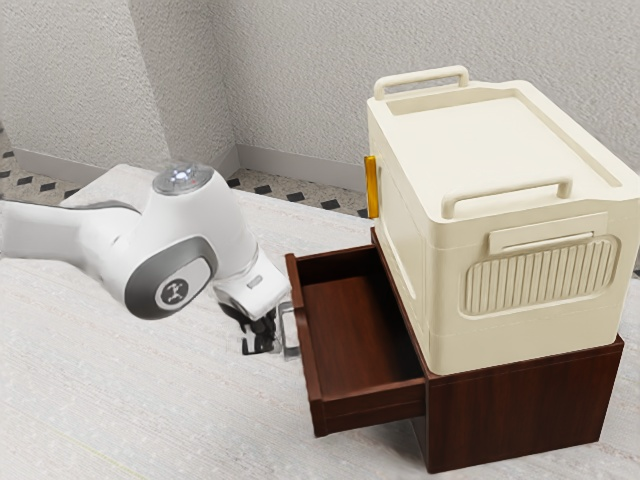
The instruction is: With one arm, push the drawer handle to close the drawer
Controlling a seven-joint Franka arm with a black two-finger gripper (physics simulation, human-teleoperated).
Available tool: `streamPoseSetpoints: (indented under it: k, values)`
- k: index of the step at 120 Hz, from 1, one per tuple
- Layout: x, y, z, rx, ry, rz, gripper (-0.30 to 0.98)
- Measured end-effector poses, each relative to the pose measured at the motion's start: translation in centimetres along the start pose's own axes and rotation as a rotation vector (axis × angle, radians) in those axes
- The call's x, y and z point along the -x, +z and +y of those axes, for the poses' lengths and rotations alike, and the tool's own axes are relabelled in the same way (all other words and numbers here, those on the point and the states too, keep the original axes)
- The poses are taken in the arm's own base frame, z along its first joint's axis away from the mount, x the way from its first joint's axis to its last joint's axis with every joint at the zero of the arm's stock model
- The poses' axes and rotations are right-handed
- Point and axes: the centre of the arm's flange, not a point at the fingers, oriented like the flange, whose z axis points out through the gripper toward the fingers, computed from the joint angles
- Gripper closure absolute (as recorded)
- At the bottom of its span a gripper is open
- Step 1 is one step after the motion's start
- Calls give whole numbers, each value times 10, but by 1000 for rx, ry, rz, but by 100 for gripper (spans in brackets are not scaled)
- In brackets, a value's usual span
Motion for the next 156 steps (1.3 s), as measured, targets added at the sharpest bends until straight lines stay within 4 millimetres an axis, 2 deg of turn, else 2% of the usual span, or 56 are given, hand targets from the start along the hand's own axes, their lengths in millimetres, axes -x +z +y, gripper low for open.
streamPoseSetpoints:
  k: [48,69,99,156]
  values:
    - [-54,2,12,-18,65,85,79]
    - [-74,-4,14,-37,78,131,79]
    - [-82,4,14,-44,61,172,79]
    - [-100,20,0,-61,45,247,79]
